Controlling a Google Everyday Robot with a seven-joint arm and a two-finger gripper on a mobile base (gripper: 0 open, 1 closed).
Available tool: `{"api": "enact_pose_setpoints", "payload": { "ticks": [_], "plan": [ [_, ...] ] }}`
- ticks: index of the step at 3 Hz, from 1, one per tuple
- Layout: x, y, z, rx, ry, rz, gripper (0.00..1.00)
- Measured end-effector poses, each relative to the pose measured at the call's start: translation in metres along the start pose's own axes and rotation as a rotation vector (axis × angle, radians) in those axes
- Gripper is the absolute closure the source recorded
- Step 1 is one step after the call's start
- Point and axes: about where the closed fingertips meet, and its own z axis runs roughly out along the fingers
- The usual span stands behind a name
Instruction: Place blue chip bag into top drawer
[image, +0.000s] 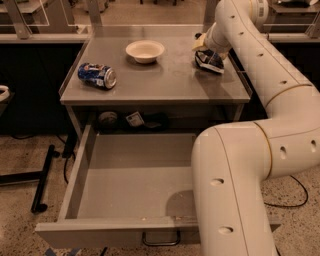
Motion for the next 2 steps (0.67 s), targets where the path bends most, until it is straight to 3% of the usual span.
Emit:
{"api": "enact_pose_setpoints", "payload": {
  "ticks": [2],
  "plan": [
    [-0.0001, 0.0084, 0.0048, 0.014, 0.003, -0.056, 0.86]
  ]
}}
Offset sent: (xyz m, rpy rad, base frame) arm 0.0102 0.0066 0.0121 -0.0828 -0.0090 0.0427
